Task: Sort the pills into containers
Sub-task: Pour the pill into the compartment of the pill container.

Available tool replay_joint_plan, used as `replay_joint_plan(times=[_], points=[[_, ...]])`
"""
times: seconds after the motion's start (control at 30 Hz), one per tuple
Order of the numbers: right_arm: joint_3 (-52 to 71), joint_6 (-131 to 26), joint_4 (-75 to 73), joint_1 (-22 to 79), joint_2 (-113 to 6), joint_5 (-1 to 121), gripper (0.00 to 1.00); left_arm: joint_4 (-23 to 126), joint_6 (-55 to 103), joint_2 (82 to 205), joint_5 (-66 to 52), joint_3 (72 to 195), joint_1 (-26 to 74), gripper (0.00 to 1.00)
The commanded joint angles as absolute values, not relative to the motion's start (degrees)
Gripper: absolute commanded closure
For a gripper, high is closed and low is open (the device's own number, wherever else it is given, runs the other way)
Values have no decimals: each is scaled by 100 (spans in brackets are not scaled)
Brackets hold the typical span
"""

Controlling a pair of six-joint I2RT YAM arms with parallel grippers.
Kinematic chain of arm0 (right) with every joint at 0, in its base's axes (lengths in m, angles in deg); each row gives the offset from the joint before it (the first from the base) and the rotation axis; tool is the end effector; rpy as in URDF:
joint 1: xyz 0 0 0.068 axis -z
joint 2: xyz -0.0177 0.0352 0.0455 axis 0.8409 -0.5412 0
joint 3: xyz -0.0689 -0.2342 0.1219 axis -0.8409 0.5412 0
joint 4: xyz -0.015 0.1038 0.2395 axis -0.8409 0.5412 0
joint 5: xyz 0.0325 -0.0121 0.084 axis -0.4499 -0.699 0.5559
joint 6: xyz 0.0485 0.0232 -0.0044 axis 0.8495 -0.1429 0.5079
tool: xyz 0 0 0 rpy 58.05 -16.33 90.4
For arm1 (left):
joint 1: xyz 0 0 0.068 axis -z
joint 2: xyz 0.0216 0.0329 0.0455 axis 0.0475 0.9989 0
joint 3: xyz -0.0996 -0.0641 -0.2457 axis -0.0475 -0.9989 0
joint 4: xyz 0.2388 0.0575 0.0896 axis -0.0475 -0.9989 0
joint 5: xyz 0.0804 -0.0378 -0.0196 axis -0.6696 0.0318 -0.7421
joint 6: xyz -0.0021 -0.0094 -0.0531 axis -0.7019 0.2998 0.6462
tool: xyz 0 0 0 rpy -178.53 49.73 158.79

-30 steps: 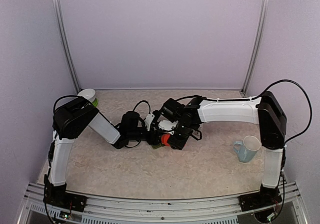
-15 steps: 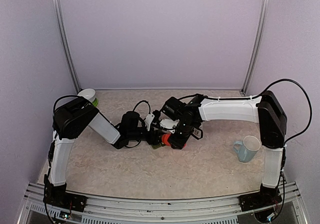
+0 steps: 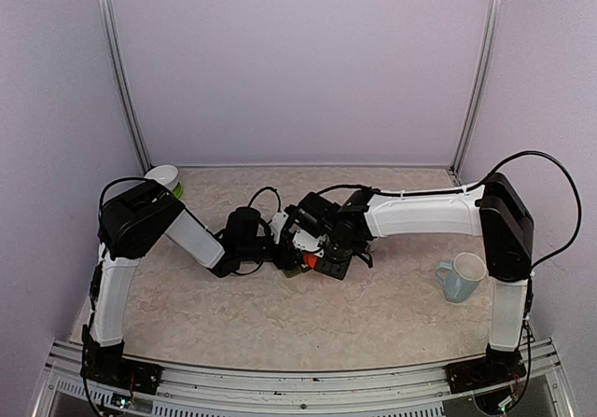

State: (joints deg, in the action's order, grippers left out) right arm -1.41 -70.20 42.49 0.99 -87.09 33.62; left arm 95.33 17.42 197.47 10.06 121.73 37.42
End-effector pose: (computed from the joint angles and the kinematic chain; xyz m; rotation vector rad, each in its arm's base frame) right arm 0.2362 0.3330 0.1903 -1.4444 2.3023 -0.2472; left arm 0.3179 -0.2882 0.0718 0.9004 1.8383 -0.9433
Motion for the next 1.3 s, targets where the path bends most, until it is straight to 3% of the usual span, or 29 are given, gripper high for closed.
replay_joint_plan(times=[0.0, 0.93, 1.27], points=[[2, -7475, 3695, -83, -8746, 3016, 58, 8190, 1883, 20153, 1225, 11942, 3964, 35], [277, -8370, 3312, -591, -8704, 1885, 57, 8184, 1879, 20168, 1237, 11953, 3964, 35], [306, -8161, 3326, -571, -8731, 2077, 56, 8181, 1877, 20165, 1239, 11952, 3968, 35]])
